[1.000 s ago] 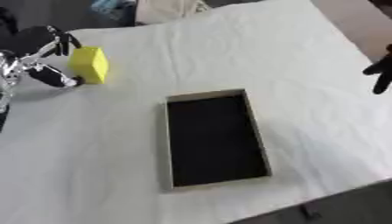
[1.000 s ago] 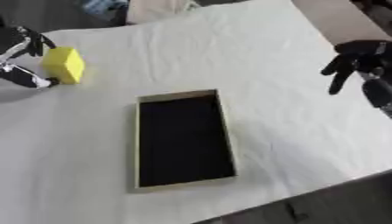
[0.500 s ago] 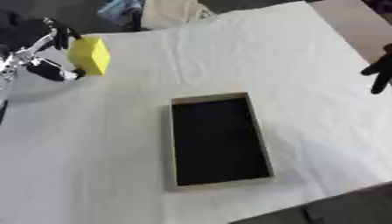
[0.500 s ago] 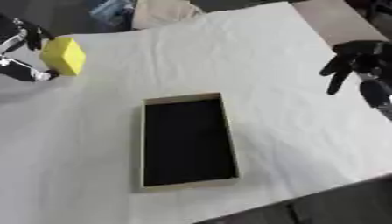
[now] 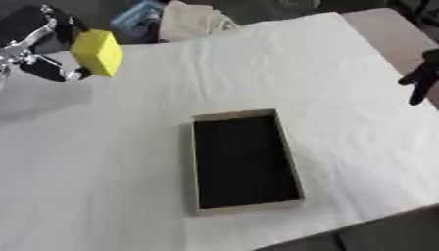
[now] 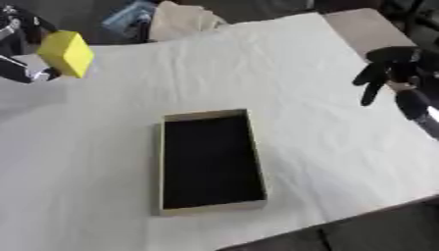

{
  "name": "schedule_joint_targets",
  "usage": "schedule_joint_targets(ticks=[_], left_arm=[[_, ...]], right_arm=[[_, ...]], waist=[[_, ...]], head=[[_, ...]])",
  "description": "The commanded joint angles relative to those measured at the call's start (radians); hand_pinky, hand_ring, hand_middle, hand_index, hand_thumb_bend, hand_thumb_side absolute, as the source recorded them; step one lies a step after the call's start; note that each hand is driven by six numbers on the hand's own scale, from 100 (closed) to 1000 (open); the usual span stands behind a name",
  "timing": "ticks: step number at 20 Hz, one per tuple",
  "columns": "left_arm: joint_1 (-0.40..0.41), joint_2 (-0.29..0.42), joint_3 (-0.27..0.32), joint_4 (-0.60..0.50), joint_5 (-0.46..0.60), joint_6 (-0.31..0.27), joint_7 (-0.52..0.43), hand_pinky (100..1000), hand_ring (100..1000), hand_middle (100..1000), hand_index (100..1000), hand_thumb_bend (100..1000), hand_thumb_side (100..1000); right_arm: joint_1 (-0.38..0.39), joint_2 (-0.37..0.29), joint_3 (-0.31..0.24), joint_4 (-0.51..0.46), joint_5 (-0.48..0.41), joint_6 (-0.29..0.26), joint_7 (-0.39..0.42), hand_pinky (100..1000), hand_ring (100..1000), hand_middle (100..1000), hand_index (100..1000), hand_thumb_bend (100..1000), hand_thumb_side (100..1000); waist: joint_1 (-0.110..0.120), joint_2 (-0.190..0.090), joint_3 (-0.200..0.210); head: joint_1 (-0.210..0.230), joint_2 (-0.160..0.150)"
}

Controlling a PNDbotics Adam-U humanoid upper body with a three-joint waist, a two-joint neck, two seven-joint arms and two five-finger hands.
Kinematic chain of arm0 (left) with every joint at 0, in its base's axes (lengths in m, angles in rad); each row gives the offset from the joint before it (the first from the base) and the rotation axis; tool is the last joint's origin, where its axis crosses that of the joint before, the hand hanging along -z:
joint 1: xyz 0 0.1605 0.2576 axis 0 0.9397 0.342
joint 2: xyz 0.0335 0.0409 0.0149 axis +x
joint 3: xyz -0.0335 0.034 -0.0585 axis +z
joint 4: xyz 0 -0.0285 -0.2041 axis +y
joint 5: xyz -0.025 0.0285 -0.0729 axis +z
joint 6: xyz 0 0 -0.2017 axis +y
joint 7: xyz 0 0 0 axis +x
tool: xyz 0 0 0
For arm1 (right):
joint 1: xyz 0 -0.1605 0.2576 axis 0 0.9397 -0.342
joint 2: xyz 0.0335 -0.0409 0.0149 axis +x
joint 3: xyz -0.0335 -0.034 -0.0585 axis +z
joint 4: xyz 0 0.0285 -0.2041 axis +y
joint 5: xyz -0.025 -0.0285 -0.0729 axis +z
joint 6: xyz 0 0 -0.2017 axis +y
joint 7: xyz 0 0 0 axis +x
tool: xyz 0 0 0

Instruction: Pick up objects on the table and place them in the box.

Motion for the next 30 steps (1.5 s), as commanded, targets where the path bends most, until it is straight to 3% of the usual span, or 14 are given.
schedule_joint_targets(ticks=[1, 5, 8, 15, 21, 30], left_arm=[[-0.024, 0.033, -0.009, -0.043, 0.032, -0.002, -0.016, 732, 489, 440, 641, 528, 137], [-0.048, 0.019, -0.101, -0.138, 0.093, -0.058, -0.043, 732, 491, 440, 642, 542, 136], [-0.027, 0.041, -0.12, -0.216, 0.143, -0.09, -0.068, 733, 496, 447, 644, 543, 150], [-0.056, -0.019, -0.245, -0.373, 0.261, -0.155, -0.179, 737, 500, 451, 646, 521, 177], [-0.071, -0.082, -0.288, -0.392, 0.327, -0.15, -0.276, 740, 504, 457, 648, 505, 210], [-0.073, -0.15, -0.31, -0.351, 0.304, -0.167, -0.346, 742, 509, 461, 657, 490, 253]], right_arm=[[-0.011, -0.031, 0.0, -0.006, -0.01, -0.086, 0.085, 746, 530, 669, 899, 100, 609], [-0.01, -0.031, 0.015, -0.003, -0.013, -0.086, 0.098, 746, 536, 669, 899, 100, 610], [-0.01, -0.031, 0.017, -0.003, -0.014, -0.087, 0.101, 746, 544, 668, 900, 100, 615], [-0.025, -0.022, 0.058, -0.005, -0.024, -0.084, 0.141, 747, 545, 667, 900, 100, 626], [-0.036, -0.001, 0.086, -0.007, -0.033, -0.074, 0.181, 747, 544, 665, 900, 100, 641], [-0.047, 0.02, 0.13, -0.015, -0.019, -0.065, 0.197, 747, 543, 662, 900, 100, 664]], waist=[[-0.008, -0.025, -0.005], [-0.012, -0.033, 0.0], [-0.013, -0.035, 0.0], [-0.013, -0.04, -0.012], [-0.013, -0.036, -0.028], [-0.011, -0.024, -0.046]], head=[[0.0, 0.008], [-0.01, 0.011], [-0.009, 0.012], [-0.009, 0.013], [-0.007, 0.012], [-0.002, 0.011]])
